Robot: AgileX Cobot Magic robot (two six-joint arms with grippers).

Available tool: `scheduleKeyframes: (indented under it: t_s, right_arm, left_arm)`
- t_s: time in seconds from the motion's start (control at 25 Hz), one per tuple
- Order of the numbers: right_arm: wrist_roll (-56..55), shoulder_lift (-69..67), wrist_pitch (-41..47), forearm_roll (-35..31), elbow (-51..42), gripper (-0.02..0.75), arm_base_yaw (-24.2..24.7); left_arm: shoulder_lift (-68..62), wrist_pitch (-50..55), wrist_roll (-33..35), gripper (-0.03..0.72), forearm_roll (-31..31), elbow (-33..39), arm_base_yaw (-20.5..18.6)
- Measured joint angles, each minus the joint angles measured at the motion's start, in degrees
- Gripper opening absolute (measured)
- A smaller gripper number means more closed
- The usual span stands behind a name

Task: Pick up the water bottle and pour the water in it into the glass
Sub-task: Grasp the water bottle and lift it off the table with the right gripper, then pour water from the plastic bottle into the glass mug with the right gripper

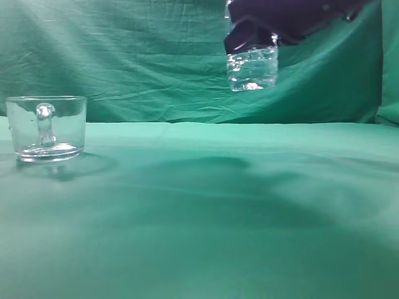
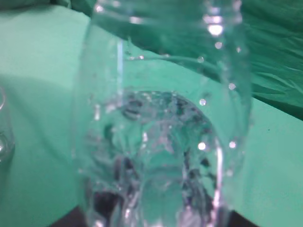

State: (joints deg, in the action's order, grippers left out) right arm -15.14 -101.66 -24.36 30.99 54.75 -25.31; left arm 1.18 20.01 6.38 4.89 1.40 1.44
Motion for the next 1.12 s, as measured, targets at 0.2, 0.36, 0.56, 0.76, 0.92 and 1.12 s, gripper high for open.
scheduleKeyframes:
  t_s: [0.2,0.36,0.56,0.76,0.92,1.12]
  right_arm:
    - [1.3,-1.9,17.5,0.8,12.0,0.238,-6.3]
    - [2.1,-6.4,25.1,5.8,20.3,0.238,-10.4]
    - [2.4,-13.1,32.0,12.7,28.3,0.238,-14.1]
    - [5.1,-19.5,37.2,17.0,35.3,0.238,-16.6]
    - [7.5,-23.2,38.9,19.1,39.5,0.238,-18.0]
    - [8.9,-24.7,39.1,27.7,40.5,0.238,-19.2]
  left_arm:
    - [0.0,0.0,0.0,0.000,0.0,0.0,0.0]
    - [0.0,0.0,0.0,0.000,0.0,0.0,0.0]
    - [0.0,0.0,0.0,0.000,0.0,0.0,0.0]
    - [0.0,0.0,0.0,0.000,0.0,0.0,0.0]
    - [0.0,0.0,0.0,0.000,0.0,0.0,0.0]
    - [0.0,0.0,0.0,0.000,0.0,0.0,0.0]
